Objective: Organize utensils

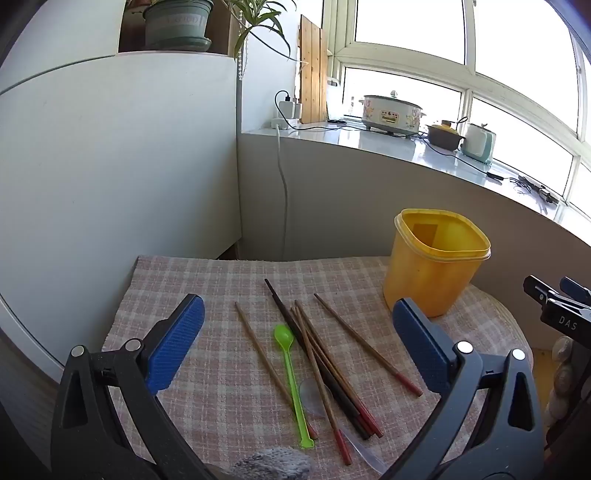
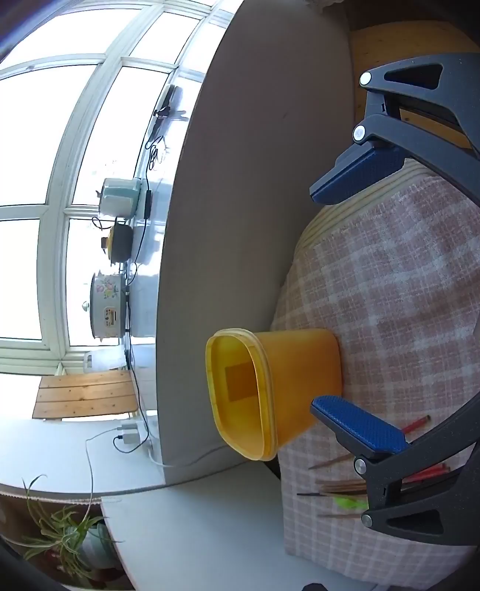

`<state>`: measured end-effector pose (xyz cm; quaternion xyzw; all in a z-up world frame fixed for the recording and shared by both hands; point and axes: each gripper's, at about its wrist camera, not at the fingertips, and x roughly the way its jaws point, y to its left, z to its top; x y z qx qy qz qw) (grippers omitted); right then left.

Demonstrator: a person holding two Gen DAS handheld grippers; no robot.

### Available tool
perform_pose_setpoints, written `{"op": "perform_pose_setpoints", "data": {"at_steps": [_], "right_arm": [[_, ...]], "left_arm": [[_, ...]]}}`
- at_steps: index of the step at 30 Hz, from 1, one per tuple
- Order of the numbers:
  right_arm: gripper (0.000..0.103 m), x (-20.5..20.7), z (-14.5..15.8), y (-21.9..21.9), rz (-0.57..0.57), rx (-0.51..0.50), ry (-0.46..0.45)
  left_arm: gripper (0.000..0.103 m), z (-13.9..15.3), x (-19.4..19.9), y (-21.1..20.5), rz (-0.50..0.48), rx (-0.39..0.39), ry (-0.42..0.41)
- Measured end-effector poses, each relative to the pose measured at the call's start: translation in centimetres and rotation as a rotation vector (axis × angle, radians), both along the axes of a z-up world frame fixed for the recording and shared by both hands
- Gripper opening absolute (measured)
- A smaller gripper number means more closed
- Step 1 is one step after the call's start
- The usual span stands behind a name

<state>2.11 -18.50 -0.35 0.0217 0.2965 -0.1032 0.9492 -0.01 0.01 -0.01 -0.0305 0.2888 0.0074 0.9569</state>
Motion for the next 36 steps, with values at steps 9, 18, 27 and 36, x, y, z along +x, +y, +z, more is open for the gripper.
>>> {"op": "perform_pose_setpoints", "data": {"at_steps": [9,18,27,36], "right_arm": [[0.102,0.04,0.14,-0.03,0.007,0.001,-0.006],[0.102,-0.09,0.18,0.16,0.005,-0.006,-0.014],[0.102,0.0,0.29,0.14,0.007,-0.006,-0.015],[0.102,0.06,-0.08,0.2,0.006,-0.005,-0.01]], "left_arm": [[0.103,0.07,-0.3,0.36,0.003,-0.017,-0.004],[0.103,0.13,-0.23,0.59,0.004,-0.028,-0.001],[0.103,0.2,-0.2,0.62,0.007,-0.033,-0.001],[0.103,0.44,-0.27,0.7,0.011,-0.037,0.001]]}}
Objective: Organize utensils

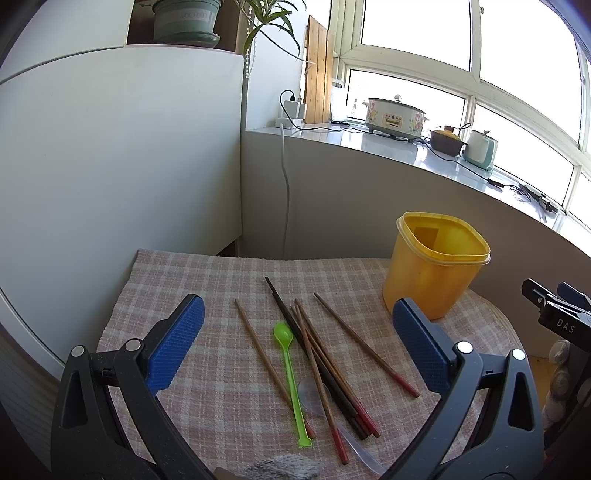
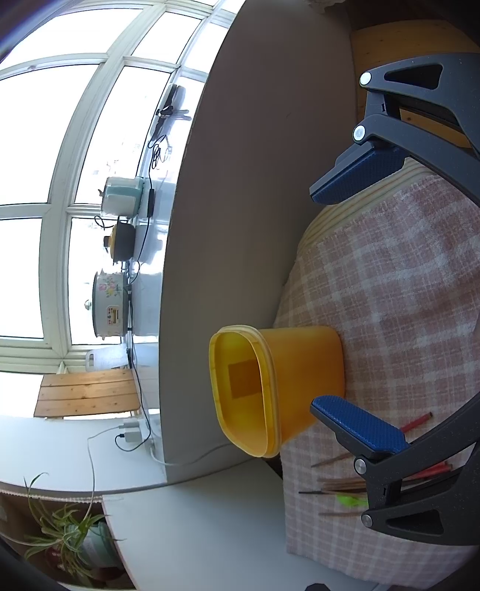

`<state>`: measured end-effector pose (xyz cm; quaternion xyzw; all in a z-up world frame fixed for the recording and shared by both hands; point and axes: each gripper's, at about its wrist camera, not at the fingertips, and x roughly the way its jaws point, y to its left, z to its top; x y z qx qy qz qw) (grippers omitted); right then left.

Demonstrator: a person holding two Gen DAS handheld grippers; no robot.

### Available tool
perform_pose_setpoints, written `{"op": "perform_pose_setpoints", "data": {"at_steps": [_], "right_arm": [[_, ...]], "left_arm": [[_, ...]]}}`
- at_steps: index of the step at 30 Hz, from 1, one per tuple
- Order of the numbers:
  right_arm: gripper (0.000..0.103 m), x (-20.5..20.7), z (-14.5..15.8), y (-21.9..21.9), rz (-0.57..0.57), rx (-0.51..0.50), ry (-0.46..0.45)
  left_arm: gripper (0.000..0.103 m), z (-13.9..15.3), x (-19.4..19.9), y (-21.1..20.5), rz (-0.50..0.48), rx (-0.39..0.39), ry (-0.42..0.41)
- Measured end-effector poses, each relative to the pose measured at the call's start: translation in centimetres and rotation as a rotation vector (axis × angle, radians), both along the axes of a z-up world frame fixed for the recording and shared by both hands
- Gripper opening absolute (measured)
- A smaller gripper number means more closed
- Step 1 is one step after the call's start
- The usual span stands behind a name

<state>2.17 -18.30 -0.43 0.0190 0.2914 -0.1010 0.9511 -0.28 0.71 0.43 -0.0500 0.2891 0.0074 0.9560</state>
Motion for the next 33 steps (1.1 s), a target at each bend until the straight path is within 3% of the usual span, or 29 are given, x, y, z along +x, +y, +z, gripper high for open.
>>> {"op": "perform_pose_setpoints", "data": {"at_steps": [33], "right_arm": [[0.102,-0.23,-0.18,0.33,0.004,0.001,0.003]], "left_arm": [[0.103,0.03,-0.04,0.09,-0.002,-0.006,0.0]]}}
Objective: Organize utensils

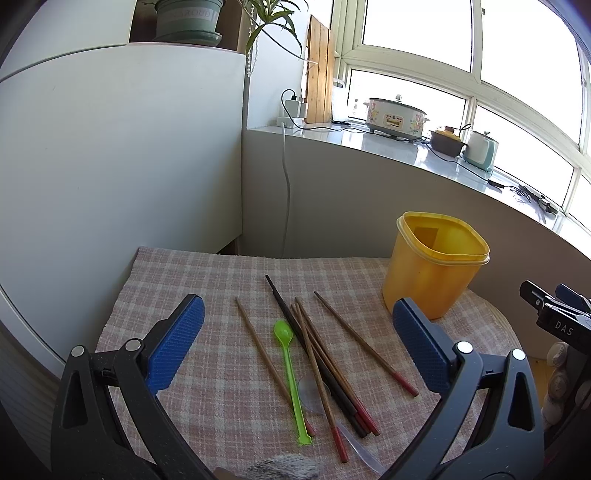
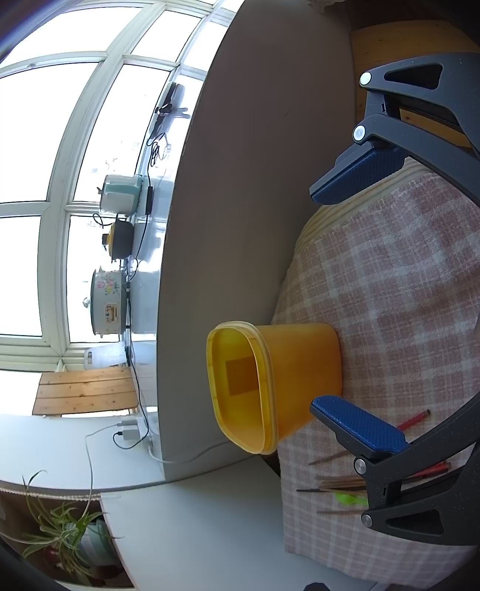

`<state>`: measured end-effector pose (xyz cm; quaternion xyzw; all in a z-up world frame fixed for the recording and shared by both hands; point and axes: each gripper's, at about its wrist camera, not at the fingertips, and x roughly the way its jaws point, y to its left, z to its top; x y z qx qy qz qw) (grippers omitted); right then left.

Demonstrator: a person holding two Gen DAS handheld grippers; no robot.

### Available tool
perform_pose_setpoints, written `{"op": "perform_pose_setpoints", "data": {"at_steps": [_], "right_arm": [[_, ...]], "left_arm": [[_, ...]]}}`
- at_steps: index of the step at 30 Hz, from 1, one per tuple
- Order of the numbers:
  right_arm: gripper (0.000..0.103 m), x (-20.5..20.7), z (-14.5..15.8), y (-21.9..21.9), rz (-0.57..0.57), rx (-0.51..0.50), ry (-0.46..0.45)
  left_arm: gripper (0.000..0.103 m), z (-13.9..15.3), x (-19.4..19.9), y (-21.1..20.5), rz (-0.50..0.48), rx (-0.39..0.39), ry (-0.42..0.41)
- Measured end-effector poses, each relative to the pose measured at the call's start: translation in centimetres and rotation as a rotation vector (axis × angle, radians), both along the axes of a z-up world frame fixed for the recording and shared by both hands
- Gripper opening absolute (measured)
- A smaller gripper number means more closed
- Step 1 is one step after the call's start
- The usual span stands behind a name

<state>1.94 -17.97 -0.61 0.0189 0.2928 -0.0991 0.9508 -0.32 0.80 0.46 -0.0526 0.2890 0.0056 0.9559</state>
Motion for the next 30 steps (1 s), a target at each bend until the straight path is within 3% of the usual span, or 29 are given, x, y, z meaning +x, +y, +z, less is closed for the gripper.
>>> {"op": "perform_pose_setpoints", "data": {"at_steps": [30], "right_arm": [[0.102,0.4,-0.3,0.6,0.046,0.005,0.017]], "left_arm": [[0.103,-1.7,0.5,0.7,0.037,-0.008,0.046]]}}
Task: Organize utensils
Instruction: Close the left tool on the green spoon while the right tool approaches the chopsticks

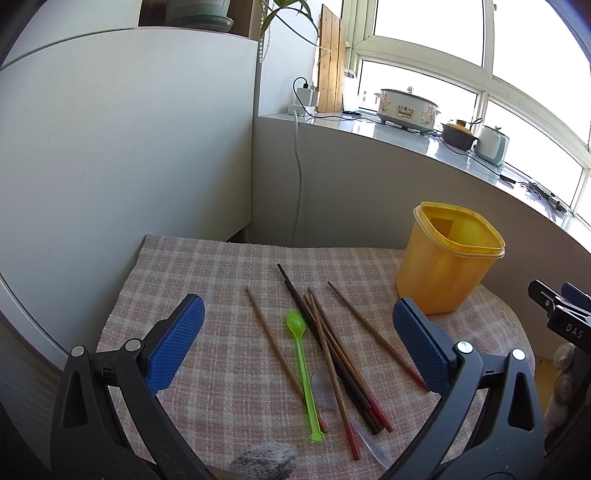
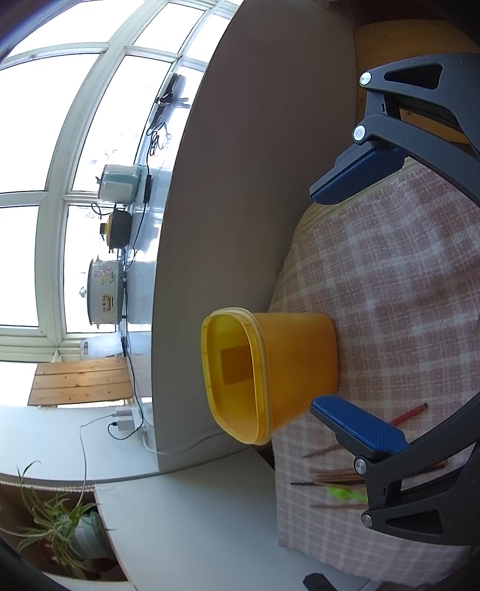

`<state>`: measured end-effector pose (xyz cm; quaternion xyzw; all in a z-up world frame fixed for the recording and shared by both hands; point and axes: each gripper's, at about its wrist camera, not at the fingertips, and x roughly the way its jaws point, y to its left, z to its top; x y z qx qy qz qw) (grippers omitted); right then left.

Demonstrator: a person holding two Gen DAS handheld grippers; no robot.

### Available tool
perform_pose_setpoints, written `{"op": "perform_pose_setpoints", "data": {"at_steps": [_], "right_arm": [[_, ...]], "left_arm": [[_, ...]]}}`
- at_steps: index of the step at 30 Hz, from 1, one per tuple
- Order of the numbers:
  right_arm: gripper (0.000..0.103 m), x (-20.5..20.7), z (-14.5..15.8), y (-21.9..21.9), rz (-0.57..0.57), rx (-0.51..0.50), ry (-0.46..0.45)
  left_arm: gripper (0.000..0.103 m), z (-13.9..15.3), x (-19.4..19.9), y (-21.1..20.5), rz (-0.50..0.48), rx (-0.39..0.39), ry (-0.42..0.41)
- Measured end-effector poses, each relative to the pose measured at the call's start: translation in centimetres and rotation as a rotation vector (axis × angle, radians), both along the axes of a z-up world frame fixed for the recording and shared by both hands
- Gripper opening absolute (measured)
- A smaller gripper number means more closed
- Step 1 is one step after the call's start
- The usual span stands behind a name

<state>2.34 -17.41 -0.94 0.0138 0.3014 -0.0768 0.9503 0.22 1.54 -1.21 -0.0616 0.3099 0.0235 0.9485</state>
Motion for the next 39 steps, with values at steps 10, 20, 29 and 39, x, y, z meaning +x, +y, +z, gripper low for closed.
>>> {"op": "perform_pose_setpoints", "data": {"at_steps": [10,20,29,39], "right_arm": [[0.102,1.0,-2.2,2.2,0.154,0.025,0.016],[0.098,2.9,-5.3,6.0,0.308,-0.009,0.106],[0.079,4.6,-8.4,9.8,0.44,-0.077,0.217],[0.07,6.4,-10.3,11.9,0.493,-0.092,0.299]], "left_arm": [[0.098,-3.0,0.9,2.0,0.022,-0.008,0.068],[0.058,-7.5,2.6,3.8,-0.013,-0.163,0.195],[0.033,-10.4,4.9,1.9,-0.11,-0.197,0.29],[0.029,-12.8,8.8,4.6,-0.038,-0.191,0.363]]}}
